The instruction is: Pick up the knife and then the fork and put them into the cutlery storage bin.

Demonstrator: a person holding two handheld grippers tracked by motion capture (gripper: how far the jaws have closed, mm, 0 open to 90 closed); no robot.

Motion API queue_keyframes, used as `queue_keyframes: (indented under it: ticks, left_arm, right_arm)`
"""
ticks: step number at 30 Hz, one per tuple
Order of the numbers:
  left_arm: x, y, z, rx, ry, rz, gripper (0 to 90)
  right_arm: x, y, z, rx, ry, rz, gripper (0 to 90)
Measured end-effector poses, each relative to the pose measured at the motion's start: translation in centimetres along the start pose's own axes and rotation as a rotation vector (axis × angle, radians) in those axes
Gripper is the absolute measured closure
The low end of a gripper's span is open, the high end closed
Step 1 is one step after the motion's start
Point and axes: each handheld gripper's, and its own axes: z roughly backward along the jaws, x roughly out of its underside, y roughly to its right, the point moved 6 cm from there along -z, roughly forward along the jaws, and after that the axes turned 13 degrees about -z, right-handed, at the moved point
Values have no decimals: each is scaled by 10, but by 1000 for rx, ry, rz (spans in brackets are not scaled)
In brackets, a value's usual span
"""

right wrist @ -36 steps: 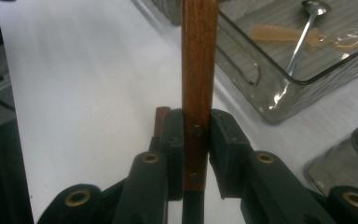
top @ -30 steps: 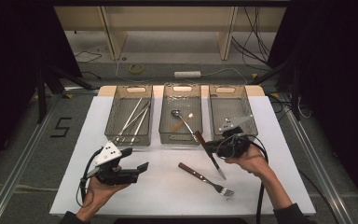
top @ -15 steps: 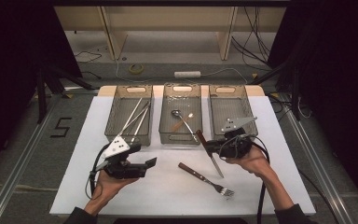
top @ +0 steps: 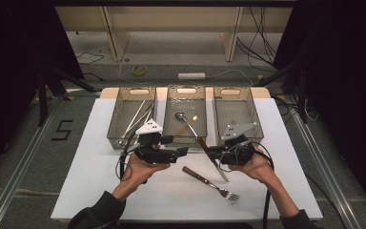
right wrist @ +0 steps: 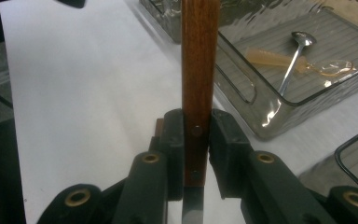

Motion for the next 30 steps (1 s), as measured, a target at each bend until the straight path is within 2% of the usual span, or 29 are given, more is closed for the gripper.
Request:
queue_keyframes:
  ticks: [6,9,13,16,19,25,30]
  left_arm:
    - [-6,1,-13,49,-24,85,340]
    - [-7,4,-17,60,-38,93,376]
    - [-9,6,-22,83,-31,120,432]
    - [-8,7,-27,86,-54,128,488]
    - [-6,9,-31,105,-71,131,526]
    - [-5,10,-37,122,-74,166,600]
    - [-5,12,-40,133,-81,171,666]
  right_arm:
    - [0,-6,-4,13,-18,30,767]
    - [0,-8,-5,22,-22,35,767]
    - [0,-11,-7,28,-28,52,767]
    - [0,-13,-8,35,-33,64,767]
    - [0,-14,-9,40,-38,75,767]
    - [0,-15,-9,41,-39,80,767]
    - [0,-16,-10,46,-44,87,766]
